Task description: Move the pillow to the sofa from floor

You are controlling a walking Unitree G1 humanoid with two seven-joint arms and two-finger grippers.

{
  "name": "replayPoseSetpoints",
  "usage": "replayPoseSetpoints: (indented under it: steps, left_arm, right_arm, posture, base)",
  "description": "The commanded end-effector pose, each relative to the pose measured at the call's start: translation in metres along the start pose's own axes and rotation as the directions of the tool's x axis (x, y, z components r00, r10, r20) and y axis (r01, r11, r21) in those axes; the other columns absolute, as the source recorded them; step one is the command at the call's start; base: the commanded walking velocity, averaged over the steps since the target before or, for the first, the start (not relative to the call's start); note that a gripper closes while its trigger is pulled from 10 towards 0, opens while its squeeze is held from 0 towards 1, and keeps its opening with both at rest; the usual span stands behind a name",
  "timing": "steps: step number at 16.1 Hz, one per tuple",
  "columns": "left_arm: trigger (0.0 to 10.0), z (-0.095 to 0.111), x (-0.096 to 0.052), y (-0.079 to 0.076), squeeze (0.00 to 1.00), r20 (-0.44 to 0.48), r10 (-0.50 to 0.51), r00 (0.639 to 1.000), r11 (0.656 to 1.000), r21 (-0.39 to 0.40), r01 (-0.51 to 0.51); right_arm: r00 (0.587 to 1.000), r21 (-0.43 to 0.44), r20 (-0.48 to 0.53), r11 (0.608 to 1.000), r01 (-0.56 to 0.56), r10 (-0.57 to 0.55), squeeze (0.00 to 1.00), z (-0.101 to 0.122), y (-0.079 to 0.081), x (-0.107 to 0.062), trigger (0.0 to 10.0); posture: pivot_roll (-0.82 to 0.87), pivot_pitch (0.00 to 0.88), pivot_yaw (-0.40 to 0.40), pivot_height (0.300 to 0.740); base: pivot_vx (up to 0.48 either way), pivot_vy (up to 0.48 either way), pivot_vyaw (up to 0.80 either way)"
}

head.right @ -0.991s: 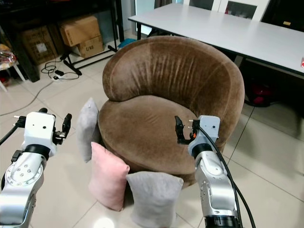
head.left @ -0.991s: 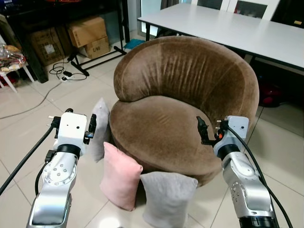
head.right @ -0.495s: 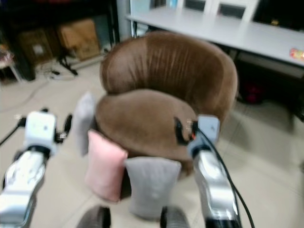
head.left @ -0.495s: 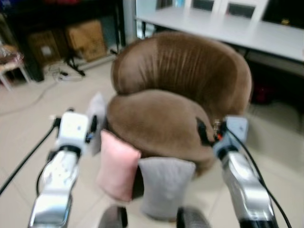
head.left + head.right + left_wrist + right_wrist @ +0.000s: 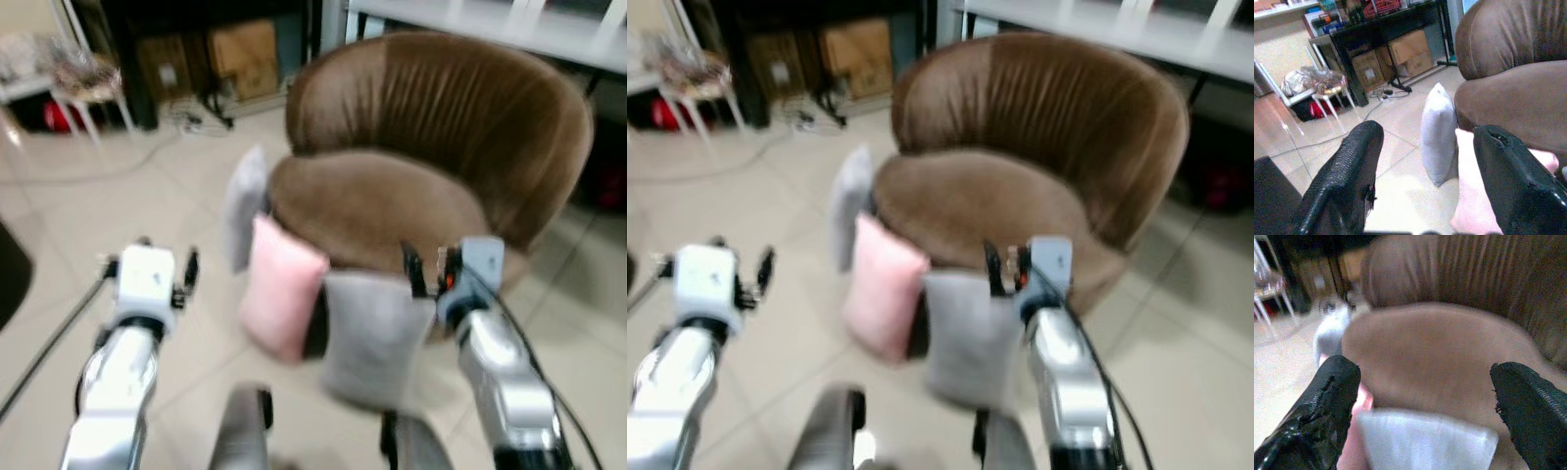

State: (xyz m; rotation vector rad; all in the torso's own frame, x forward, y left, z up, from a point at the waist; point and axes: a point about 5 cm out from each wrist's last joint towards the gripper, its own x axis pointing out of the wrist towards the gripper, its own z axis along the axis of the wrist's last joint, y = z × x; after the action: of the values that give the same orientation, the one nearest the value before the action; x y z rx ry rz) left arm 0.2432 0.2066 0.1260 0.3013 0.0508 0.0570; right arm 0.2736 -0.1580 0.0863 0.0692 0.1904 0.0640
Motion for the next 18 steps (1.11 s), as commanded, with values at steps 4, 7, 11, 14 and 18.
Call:
replayPoseSetpoints:
  steps: [4, 7, 11, 14, 18]
  left_arm:
    - [10.0, 0.011, 0.0042, 0.0015, 0.0, 0.044, -0.007, 0.999, 1.0, -0.003, 0.007]
    - [10.0, 0.0109, 0.004, 0.0016, 0.0, 0.044, -0.011, 0.999, 1.0, -0.002, 0.011]
    - [10.0, 0.0117, 0.0045, 0.0014, 0.0, 0.046, -0.012, 0.999, 1.0, -0.002, 0.012]
    - [10.0, 0.0119, 0.0051, 0.0024, 0.0, 0.045, -0.016, 0.999, 1.0, 0.001, 0.015]
    - [10.0, 0.0125, 0.0074, 0.0014, 0.0, 0.042, -0.023, 0.999, 1.0, 0.004, 0.022]
  right_arm:
    - [0.999, -0.023, 0.04, 0.999, -0.032, 0.033, 0.0, 0.0106, 0.005, 0.0032, 10.0]
    - [0.999, -0.023, 0.037, 0.999, -0.033, 0.034, 0.0, 0.0097, 0.0055, 0.0036, 10.0]
    - [0.999, -0.023, 0.041, 0.999, -0.034, 0.035, 0.0, 0.0096, 0.006, 0.0034, 10.0]
    - [0.998, -0.022, 0.041, 0.999, -0.036, 0.037, 0.0, 0.0092, 0.0068, 0.0033, 10.0]
    - [0.999, -0.021, 0.037, 0.999, -0.028, 0.029, 0.0, 0.0085, 0.0051, 0.0022, 10.0]
  posture:
    - [-0.04, 0.0, -0.01, 0.613]
    - [-0.04, 0.0, -0.01, 0.613]
    - [-0.04, 0.0, -0.006, 0.613]
    - [-0.05, 0.0, 0.005, 0.613]
    - [-0.05, 0.0, 0.01, 0.613]
  base:
    - [0.328, 0.0, 0.0]
    - [0.331, 0.0, 0.0]
    - [0.329, 0.0, 0.0]
    - [0.326, 0.0, 0.0]
    - [0.322, 0.0, 0.0]
